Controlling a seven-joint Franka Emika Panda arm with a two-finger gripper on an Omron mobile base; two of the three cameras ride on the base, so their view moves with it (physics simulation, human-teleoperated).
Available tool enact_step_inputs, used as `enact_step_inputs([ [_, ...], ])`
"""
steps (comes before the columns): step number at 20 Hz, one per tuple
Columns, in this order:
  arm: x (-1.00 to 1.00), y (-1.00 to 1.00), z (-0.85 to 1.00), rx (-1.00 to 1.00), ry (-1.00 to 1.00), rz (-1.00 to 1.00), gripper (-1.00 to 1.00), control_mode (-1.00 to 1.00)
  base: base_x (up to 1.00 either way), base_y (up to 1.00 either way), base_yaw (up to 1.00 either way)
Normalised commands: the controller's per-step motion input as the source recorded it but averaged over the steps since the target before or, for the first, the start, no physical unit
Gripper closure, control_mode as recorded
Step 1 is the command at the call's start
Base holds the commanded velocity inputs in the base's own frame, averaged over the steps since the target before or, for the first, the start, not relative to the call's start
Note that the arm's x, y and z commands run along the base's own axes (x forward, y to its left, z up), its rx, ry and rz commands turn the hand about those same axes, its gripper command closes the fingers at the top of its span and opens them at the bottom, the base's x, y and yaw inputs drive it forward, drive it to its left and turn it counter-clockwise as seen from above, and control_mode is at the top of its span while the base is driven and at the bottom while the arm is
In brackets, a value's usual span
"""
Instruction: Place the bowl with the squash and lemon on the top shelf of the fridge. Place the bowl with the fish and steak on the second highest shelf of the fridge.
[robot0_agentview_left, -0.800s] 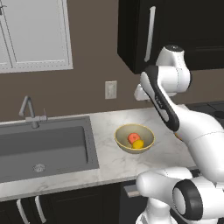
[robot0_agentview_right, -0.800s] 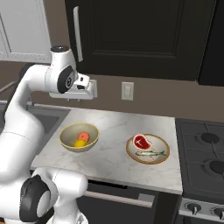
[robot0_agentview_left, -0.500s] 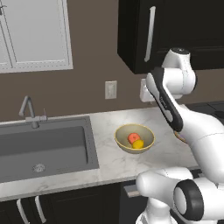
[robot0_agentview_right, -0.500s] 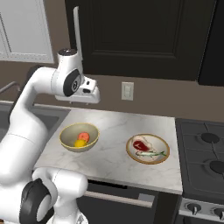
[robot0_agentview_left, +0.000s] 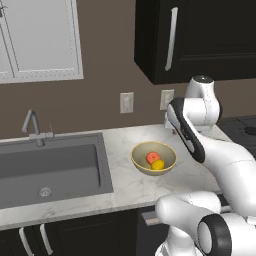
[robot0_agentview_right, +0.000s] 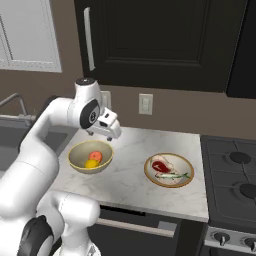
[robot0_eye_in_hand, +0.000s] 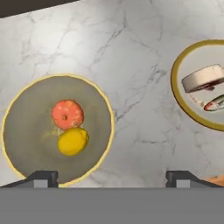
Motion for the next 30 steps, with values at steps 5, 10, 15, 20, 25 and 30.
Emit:
enact_step_inputs([
  [5,0.00,-0.06,-0.83,0.05,0.00,-0.25,-1.00,-1.00,0.00,0.00,0.00],
  [10,0.00,0.00,-0.69,0.08,0.00,-0.22,-1.00,-1.00,0.00,0.00,0.00],
  [15,0.00,0.00,-0.31,0.07,0.00,-0.09,-1.00,-1.00,0.00,0.00,0.00],
  [20,0.09,0.00,-0.16,0.01,0.00,-0.04,-1.00,-1.00,0.00,0.00,0.00],
  [25,0.23,0.00,-0.11,0.01,0.00,-0.02,-1.00,-1.00,0.00,0.00,0.00],
  [30,0.20,0.00,-0.13,0.01,0.00,0.00,-1.00,-1.00,0.00,0.00,0.00],
])
